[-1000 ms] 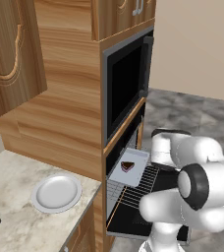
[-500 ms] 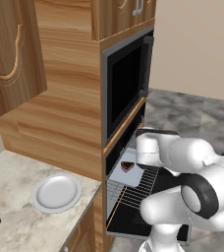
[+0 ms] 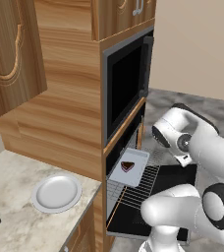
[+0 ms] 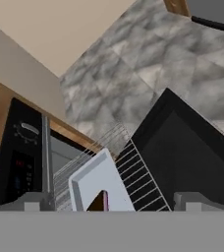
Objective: Take the baked cake out of the oven and place it on the plate for cooling. Then close the oven door.
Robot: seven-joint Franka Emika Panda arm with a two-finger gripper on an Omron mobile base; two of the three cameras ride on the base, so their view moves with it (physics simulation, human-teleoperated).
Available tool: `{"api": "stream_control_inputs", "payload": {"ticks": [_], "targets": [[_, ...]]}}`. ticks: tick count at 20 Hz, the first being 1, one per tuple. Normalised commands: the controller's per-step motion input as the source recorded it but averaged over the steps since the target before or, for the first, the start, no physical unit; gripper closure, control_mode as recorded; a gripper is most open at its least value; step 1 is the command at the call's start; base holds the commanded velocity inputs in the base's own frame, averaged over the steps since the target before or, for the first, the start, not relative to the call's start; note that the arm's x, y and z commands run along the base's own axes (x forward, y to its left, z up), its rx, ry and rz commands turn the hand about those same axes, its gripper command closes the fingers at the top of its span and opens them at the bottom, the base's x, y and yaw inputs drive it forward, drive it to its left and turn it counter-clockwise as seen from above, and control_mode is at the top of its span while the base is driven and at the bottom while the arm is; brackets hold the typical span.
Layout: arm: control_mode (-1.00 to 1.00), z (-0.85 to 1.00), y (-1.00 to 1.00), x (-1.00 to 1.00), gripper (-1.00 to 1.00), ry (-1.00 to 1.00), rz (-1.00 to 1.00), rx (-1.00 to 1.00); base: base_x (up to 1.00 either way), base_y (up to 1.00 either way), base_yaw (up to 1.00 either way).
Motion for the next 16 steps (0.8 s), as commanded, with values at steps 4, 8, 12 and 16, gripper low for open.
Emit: {"api": "stream_control_inputs", "payload": {"ticks": [4, 8, 12, 16], "targets": [[-1.00, 1.00, -0.14, 0.00, -1.00, 0.12, 0.02, 0.00, 0.00, 0.00, 0.00], [-1.00, 1.00, -0.14, 0.00, -1.00, 0.27, 0.02, 0.00, 0.00, 0.00, 0.00], [-1.00, 1.00, -0.04, 0.00, -1.00, 0.36, 0.01, 0.00, 0.00, 0.00, 0.00], [-1.00, 0.81, -0.01, 0.01, -1.00, 0.28, -0.02, 0.00, 0.00, 0.00, 0.00]]}}
